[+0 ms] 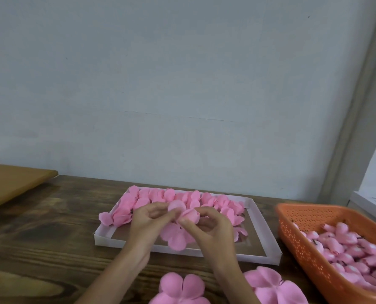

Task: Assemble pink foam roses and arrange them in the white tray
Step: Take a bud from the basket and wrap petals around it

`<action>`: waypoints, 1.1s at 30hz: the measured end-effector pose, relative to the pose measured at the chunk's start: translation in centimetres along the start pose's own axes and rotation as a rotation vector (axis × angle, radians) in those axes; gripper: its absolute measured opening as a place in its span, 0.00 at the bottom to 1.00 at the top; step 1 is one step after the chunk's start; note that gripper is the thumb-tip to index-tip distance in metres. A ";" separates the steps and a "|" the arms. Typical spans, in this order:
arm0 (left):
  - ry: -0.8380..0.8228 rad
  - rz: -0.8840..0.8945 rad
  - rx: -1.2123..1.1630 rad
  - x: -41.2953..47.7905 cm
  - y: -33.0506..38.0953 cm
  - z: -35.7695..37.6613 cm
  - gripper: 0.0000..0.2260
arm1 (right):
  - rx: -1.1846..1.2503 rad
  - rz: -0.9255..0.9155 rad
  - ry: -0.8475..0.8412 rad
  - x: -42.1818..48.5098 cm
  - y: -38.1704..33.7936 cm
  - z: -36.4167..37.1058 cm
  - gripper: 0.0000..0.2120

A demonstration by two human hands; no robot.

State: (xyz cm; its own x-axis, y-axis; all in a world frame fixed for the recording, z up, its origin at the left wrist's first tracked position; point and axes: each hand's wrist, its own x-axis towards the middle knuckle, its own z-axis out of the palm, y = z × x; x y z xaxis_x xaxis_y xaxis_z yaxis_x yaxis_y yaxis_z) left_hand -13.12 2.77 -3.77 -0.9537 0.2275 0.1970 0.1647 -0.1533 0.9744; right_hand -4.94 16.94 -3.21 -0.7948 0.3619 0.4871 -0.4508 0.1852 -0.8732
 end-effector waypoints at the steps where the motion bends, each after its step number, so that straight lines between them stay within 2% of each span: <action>1: 0.014 0.017 0.037 0.0 -0.1 0.1 0.09 | -0.006 -0.006 -0.008 0.0 0.1 0.1 0.08; 5: 0.013 0.142 0.052 -0.2 -0.5 0.5 0.02 | -0.030 -0.048 0.007 -0.2 0.1 0.3 0.09; 8: -0.025 0.231 0.016 -0.6 -0.1 0.5 0.07 | -0.123 -0.114 0.069 0.0 0.2 0.1 0.10; 11: -0.061 0.271 0.033 -0.6 0.2 0.3 0.06 | -0.112 -0.122 0.081 0.0 0.0 0.0 0.10; 13: -0.084 0.255 0.011 -0.7 0.4 0.2 0.07 | -0.086 -0.093 0.062 -0.1 -0.3 0.0 0.11; 18: -0.142 0.159 -0.092 -0.6 0.9 0.1 0.20 | -0.043 -0.051 0.064 -0.1 -0.8 -0.2 0.19; 20: -0.171 0.174 -0.060 -0.5 0.8 0.0 0.19 | -0.070 -0.053 0.039 0.0 -0.9 -0.3 0.20; 23: -0.191 0.192 -0.016 -0.5 0.9 -0.1 0.19 | -0.079 -0.071 -0.014 0.0 -1.0 -0.1 0.15; 26: -0.203 0.166 -0.029 -0.5 0.9 -0.2 0.22 | -0.090 -0.090 0.004 0.0 -1.2 -0.1 0.14; 30: -0.268 0.107 -0.111 0.0 0.8 -0.6 0.17 | -0.021 -0.098 0.042 0.2 -1.5 -0.3 0.12; 33: -0.381 0.009 -0.068 0.5 0.8 -1.3 0.22 | 0.068 -0.068 0.114 0.5 -1.6 -0.6 0.13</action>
State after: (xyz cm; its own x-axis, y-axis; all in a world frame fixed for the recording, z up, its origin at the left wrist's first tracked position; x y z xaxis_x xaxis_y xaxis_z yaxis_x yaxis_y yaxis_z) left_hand -13.78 1.50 -3.04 -0.7883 0.5646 0.2447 0.1438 -0.2176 0.9654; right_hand -4.33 17.40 -1.60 -0.7121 0.4524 0.5368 -0.5317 0.1518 -0.8332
